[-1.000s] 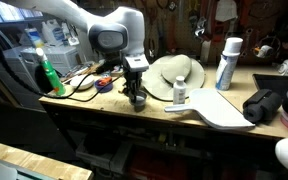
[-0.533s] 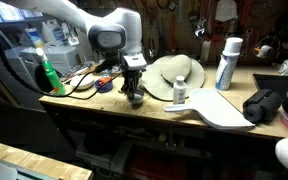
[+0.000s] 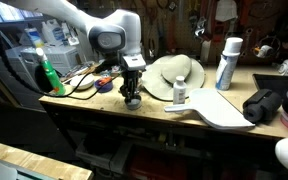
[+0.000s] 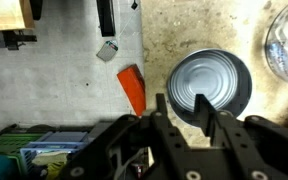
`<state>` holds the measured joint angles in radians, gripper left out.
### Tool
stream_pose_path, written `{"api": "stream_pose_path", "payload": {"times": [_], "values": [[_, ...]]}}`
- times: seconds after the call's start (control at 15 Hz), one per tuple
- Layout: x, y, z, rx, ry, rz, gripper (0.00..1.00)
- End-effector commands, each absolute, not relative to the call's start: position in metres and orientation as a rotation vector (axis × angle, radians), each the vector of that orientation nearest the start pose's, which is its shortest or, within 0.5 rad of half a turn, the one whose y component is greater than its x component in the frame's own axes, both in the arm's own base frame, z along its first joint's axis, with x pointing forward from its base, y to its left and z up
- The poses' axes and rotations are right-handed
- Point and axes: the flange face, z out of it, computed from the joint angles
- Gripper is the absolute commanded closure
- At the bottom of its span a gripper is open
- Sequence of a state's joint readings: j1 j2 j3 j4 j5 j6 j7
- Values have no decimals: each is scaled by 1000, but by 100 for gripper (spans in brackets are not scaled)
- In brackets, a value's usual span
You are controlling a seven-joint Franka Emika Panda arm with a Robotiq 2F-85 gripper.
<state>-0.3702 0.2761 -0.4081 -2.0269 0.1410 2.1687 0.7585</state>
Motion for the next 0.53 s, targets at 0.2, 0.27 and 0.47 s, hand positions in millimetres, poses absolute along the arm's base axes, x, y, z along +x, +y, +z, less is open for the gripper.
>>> {"api": "stream_pose_path", "payload": {"times": [0.2,0.27,0.47], "values": [[398,-400,391,-2347,1947,93,9],[393,-401,408,-2386,1878,62,3],[409,-407,396,-2340,1980,54,5]]}}
